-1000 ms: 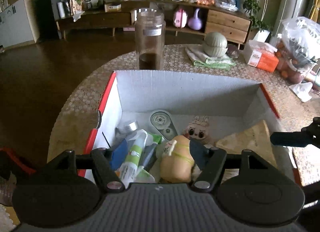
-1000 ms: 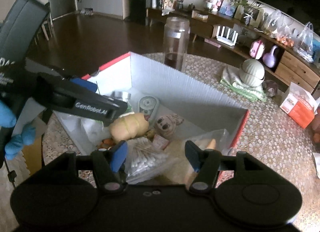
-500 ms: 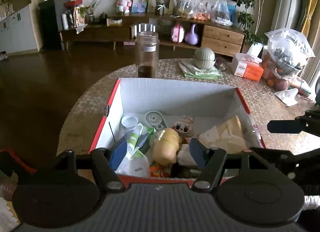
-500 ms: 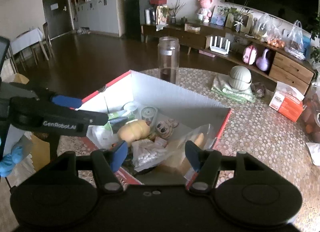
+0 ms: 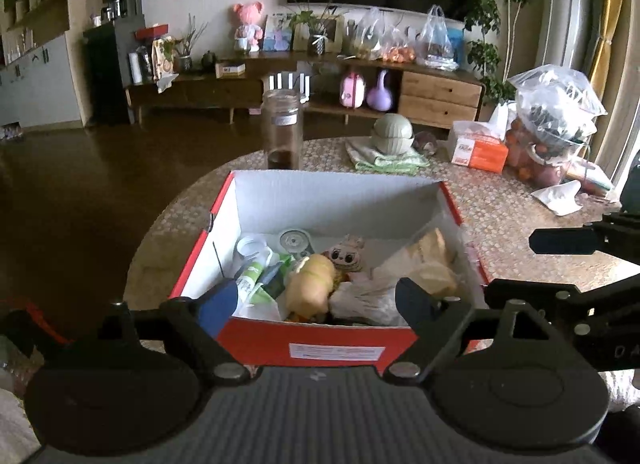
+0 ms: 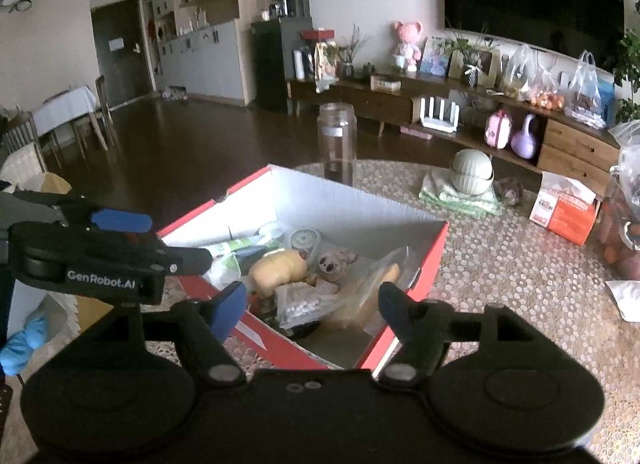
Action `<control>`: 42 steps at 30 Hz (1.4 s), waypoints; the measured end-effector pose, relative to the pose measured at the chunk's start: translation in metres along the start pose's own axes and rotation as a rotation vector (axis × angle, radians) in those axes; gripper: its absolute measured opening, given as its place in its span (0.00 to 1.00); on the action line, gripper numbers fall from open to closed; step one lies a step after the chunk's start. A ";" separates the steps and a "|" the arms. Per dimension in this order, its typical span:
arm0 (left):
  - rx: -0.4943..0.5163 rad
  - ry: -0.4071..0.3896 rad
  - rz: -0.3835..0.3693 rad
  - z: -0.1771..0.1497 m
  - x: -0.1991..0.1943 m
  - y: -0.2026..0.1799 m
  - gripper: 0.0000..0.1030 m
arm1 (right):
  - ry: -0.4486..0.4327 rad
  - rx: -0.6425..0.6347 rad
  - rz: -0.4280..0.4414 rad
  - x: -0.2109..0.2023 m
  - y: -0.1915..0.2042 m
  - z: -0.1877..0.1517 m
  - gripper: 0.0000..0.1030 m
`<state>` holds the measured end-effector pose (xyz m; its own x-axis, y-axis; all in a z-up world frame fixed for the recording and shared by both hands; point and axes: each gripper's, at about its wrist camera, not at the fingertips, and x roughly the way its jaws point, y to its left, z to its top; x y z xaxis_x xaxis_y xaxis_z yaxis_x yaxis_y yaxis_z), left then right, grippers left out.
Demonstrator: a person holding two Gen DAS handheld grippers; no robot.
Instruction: Organize objects
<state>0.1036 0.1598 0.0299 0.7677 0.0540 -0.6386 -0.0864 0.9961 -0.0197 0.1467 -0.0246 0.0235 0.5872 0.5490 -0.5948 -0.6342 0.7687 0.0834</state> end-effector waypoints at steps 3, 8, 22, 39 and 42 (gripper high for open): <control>-0.010 -0.010 -0.009 -0.001 -0.008 -0.004 0.97 | -0.028 0.007 0.014 -0.010 -0.003 -0.003 0.78; -0.015 -0.036 -0.001 -0.004 -0.017 -0.010 1.00 | -0.063 0.015 0.028 -0.023 -0.011 -0.007 0.85; 0.008 -0.063 0.028 -0.015 -0.029 -0.030 1.00 | -0.066 0.036 0.019 -0.036 -0.020 -0.020 0.87; 0.031 -0.062 0.028 -0.020 -0.026 -0.042 1.00 | -0.054 0.066 0.009 -0.040 -0.033 -0.030 0.87; 0.033 -0.057 0.022 -0.019 -0.025 -0.044 1.00 | -0.057 0.076 -0.007 -0.042 -0.041 -0.030 0.87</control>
<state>0.0767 0.1134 0.0322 0.8009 0.0788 -0.5936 -0.0835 0.9963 0.0197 0.1327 -0.0892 0.0208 0.6201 0.5599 -0.5496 -0.5913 0.7939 0.1416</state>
